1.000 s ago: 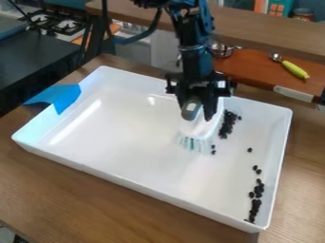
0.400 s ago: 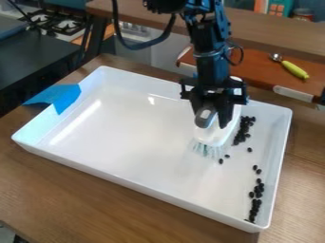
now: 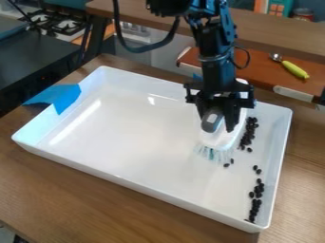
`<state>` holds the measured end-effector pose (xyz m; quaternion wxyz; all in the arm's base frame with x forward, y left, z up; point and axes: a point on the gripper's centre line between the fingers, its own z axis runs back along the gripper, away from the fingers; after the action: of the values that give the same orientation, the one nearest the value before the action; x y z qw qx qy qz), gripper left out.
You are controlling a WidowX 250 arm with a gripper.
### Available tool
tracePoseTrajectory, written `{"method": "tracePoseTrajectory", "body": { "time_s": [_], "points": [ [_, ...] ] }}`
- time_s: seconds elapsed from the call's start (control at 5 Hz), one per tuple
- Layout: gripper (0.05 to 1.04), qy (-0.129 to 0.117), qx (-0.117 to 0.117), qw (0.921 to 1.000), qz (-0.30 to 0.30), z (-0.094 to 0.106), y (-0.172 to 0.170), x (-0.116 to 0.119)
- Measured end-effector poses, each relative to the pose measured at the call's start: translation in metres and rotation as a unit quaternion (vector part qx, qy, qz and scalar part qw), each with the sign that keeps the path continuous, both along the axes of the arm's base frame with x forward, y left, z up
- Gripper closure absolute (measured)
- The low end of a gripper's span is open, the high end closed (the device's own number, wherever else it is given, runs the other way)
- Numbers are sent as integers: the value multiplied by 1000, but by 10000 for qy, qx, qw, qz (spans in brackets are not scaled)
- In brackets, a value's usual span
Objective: Sweep into pile
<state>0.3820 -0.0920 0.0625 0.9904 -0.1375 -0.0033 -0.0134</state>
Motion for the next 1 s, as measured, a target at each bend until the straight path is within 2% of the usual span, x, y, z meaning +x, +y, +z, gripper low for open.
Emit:
{"method": "tracePoseTrajectory", "body": {
  "time_s": [0.4, 0.6, 1.0],
  "points": [
    [595, 42, -106, 9999, -3, 0, -12, -9],
    [595, 108, -237, 9996, -64, 1, -24, -15],
    [595, 254, -677, 9974, -39, 9, -34, -26]
  ]
}}
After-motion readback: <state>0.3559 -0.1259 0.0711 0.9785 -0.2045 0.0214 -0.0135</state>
